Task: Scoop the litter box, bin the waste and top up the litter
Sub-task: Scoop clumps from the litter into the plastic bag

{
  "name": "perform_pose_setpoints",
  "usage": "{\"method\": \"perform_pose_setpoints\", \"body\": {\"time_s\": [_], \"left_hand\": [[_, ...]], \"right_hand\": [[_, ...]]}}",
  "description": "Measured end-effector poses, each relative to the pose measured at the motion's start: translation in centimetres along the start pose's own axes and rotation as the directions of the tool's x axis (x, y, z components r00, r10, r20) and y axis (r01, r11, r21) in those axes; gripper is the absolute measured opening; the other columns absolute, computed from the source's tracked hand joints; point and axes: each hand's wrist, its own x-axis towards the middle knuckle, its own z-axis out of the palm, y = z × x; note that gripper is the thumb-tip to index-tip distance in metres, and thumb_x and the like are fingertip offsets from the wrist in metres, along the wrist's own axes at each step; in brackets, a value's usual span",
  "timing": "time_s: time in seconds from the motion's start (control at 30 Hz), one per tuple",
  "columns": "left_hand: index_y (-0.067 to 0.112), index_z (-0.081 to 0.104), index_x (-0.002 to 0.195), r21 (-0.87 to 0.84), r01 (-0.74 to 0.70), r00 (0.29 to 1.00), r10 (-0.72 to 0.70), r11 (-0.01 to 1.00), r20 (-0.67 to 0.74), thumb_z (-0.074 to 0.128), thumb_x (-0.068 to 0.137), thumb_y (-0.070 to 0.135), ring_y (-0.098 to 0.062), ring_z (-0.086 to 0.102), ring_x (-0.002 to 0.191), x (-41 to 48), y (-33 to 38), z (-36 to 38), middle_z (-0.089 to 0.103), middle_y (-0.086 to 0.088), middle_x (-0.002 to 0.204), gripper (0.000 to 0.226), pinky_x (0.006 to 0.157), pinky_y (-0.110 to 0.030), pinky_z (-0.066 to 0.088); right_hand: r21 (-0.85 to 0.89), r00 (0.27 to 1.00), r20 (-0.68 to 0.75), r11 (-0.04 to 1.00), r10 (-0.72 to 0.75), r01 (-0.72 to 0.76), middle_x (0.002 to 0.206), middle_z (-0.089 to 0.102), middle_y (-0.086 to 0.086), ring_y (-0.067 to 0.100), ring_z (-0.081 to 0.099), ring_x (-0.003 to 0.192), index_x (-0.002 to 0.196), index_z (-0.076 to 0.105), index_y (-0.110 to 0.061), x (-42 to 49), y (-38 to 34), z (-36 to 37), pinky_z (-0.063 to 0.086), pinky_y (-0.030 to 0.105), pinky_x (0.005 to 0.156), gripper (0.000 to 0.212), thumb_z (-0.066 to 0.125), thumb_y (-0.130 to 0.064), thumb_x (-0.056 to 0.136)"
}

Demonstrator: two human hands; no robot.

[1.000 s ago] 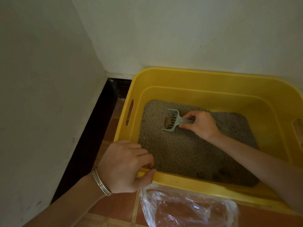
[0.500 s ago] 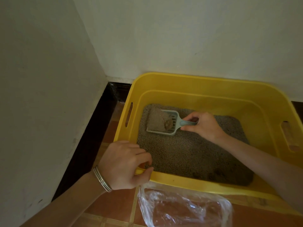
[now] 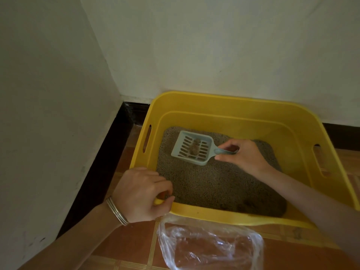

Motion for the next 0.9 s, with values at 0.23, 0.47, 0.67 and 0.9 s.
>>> {"method": "perform_pose_setpoints", "body": {"time_s": [0.23, 0.47, 0.67, 0.9], "left_hand": [[0.029, 0.066, 0.065, -0.001, -0.010, 1.000, 0.010, 1.000, -0.023, 0.055, 0.077, 0.044, -0.003, 0.052, 0.051, 0.0, 0.1, 0.0, 0.057, 0.015, 0.055, 0.022, 0.047, -0.022, 0.042], [0.030, 0.064, 0.065, -0.004, 0.001, 0.998, -0.001, 1.000, -0.056, 0.054, 0.078, 0.043, -0.004, 0.053, 0.053, -0.2, 0.2, 0.1, 0.056, 0.015, 0.057, 0.021, 0.050, -0.025, 0.043], [0.031, 0.065, 0.070, -0.034, 0.008, 0.998, -0.010, 0.999, -0.069, 0.050, 0.081, 0.046, -0.005, 0.055, 0.059, -0.4, 0.5, -0.5, 0.058, 0.017, 0.064, 0.024, 0.053, -0.026, 0.044], [0.028, 0.067, 0.089, -0.226, 0.026, 0.995, -0.046, 0.974, -0.086, 0.035, 0.094, 0.051, 0.001, 0.052, 0.084, -1.5, 0.4, -1.5, 0.060, 0.018, 0.085, 0.040, 0.071, -0.029, 0.044]], "right_hand": [[-0.025, 1.000, -0.016, 0.999, -0.027, 0.026, 0.079, 0.065, -0.013, -0.008, 0.057, 0.071, 0.080, 0.068, -0.026, -1.6, -0.4, -0.8, 0.039, 0.005, 0.063, 0.020, 0.081, -0.020, 0.066], [-0.047, 0.997, -0.077, 0.998, 0.030, -0.034, 0.076, 0.066, -0.007, 0.002, 0.057, 0.069, 0.077, 0.068, -0.026, -3.9, -1.3, -2.1, 0.038, 0.009, 0.058, 0.018, 0.082, -0.023, 0.065], [-0.044, 0.997, -0.053, 0.997, 0.059, -0.061, 0.078, 0.066, -0.009, -0.004, 0.057, 0.073, 0.080, 0.070, -0.024, -8.3, -2.3, -3.5, 0.039, 0.006, 0.062, 0.018, 0.081, -0.021, 0.066], [-0.043, 0.999, -0.048, 0.999, 0.019, -0.022, 0.077, 0.071, -0.008, -0.002, 0.061, 0.069, 0.083, 0.071, -0.024, -14.1, -5.0, -5.1, 0.045, 0.014, 0.061, 0.023, 0.080, -0.028, 0.062]]}}
